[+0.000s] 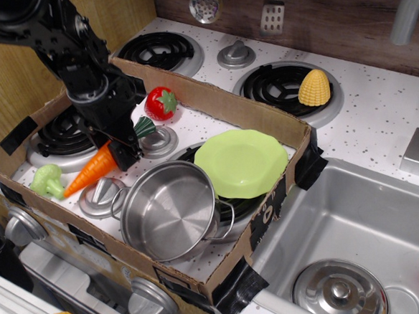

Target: Take carrot off plate

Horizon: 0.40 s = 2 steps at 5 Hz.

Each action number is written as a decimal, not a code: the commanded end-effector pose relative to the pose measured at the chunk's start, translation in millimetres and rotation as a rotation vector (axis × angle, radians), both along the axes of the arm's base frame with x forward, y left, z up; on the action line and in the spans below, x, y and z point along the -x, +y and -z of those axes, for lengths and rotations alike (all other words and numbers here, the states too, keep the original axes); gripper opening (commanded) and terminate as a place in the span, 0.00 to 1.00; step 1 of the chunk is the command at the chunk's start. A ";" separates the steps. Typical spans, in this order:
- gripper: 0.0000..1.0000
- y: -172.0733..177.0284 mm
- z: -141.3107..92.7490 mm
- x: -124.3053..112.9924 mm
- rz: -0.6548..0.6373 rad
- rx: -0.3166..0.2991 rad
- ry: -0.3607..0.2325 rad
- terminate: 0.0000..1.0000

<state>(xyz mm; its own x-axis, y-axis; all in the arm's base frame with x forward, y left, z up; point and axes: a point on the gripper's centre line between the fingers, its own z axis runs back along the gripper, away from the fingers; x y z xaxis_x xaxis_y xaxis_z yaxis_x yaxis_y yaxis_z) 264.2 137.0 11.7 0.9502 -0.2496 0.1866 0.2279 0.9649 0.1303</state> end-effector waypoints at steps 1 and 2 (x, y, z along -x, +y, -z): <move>1.00 -2.5 -4.9 -7.0 -0.030 -0.005 -0.019 0.00; 1.00 -8.5 -15.2 -7.7 -0.037 -0.041 -0.019 0.00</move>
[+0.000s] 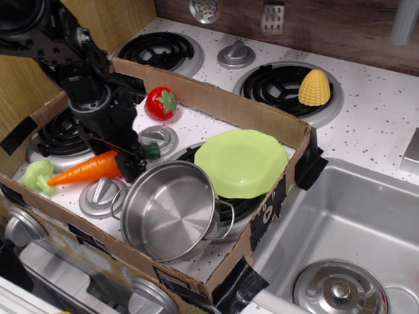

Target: Take carrot off plate

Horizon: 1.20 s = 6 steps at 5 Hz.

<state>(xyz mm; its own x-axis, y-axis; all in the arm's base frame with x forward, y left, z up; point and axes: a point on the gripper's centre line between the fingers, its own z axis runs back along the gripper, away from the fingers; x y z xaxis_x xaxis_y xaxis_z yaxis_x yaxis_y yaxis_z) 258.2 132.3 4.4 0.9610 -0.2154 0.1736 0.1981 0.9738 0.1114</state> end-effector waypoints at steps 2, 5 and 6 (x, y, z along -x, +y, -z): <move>1.00 -21.1 -59.0 -30.3 -0.011 -0.123 -0.004 0.00; 1.00 -39.5 -84.1 -38.1 -0.136 -0.107 -0.041 0.00; 1.00 -39.5 -84.1 -38.1 -0.136 -0.107 -0.041 1.00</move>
